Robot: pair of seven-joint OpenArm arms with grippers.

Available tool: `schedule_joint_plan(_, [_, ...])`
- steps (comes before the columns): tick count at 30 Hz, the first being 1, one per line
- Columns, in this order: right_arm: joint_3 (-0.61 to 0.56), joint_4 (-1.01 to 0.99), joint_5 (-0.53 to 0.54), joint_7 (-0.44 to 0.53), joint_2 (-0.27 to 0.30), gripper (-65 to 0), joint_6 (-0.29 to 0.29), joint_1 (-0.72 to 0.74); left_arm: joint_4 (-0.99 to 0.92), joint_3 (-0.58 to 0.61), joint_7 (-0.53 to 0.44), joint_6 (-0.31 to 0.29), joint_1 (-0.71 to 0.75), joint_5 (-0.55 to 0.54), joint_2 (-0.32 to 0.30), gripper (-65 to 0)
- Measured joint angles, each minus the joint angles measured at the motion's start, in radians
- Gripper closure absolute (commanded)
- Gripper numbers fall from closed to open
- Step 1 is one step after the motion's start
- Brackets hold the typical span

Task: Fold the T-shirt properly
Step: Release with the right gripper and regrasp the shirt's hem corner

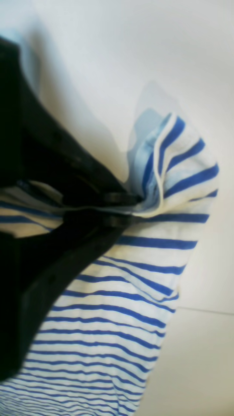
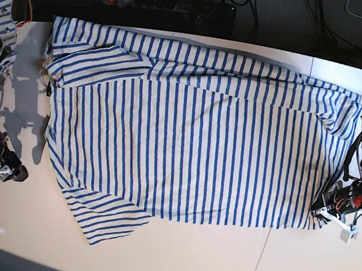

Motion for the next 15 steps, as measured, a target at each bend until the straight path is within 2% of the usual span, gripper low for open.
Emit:
schedule_joint_plan(4, [-0.035, -0.065, 0.013, 0.023, -0.029, -35.4, 0.000, 0.019, 0.000, 0.000, 0.015, -0.001, 0.000, -0.040, 0.003, 0.0])
schedule_joint_plan(11, [-0.035, -0.067, 0.023, 0.043, -0.120, -35.4, 0.001, 0.024, 0.000, 0.000, 0.018, -0.001, 0.000, -0.041, 0.005, 0.0])
schedule_joint_plan(15, [-0.035, -0.064, -0.039, 0.054, -0.193, -35.4, 0.001, 0.033, 0.000, 0.000, 0.018, -0.001, 0.000, -0.043, 0.005, 0.0])
